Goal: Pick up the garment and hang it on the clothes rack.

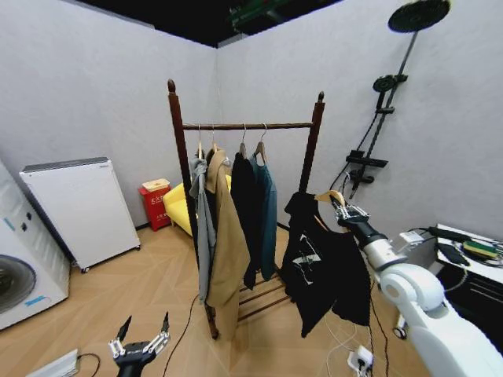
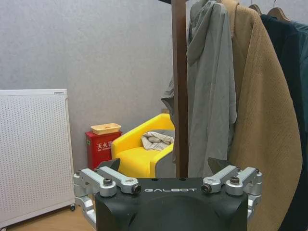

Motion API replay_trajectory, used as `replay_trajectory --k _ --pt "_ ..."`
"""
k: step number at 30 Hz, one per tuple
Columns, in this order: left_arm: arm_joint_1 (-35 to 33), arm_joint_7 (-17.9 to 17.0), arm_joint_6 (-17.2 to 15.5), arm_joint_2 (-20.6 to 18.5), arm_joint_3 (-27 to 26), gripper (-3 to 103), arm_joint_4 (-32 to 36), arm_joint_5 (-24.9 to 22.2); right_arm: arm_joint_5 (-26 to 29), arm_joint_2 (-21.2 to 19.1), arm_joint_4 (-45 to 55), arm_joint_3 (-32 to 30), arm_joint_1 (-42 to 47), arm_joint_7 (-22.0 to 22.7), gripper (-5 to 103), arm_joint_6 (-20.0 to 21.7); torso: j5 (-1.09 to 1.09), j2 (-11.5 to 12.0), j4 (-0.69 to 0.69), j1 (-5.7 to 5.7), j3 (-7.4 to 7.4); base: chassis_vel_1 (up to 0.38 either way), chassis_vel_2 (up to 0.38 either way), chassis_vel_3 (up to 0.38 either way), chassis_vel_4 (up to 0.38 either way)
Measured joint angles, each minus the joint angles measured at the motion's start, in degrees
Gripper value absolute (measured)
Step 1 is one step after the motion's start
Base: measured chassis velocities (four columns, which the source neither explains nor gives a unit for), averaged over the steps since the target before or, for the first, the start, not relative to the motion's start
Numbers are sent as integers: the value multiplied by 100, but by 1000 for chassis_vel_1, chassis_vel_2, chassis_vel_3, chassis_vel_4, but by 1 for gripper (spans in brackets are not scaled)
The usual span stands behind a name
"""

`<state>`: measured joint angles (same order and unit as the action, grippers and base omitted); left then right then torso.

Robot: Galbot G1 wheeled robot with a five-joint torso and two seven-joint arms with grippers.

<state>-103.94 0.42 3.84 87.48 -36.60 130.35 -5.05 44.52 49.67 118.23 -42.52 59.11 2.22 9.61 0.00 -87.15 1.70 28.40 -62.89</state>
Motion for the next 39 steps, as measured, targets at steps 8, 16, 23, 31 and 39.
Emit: replay_trajectory --k 8,16,23,31,39 --pt "0 0 0 0 0 100 0 0 33 -129 -368 -4 -142 -115 10 -18 0 -310 0 152 -159 0 0 0 0" --pt "0 0 0 0 0 100 0 0 150 -236 -700 106 -486 -191 10 -60 -1 -355 -1 170 -182 -35 5 25 -2" --pt "0 0 0 0 0 100 0 0 145 -242 -940 284 -796 -311 10 -126 1 -337 0 167 -177 -206 59 213 -64" --pt "0 3 0 0 1 100 0 0 210 -190 -963 701 -1204 -330 10 -95 2 -315 1 153 -163 -274 181 262 -203" --pt "0 0 0 0 -1 100 1 0 278 -7 -1219 1554 -2391 -111 10 16 -3 -303 -2 144 -155 -277 326 276 -319"
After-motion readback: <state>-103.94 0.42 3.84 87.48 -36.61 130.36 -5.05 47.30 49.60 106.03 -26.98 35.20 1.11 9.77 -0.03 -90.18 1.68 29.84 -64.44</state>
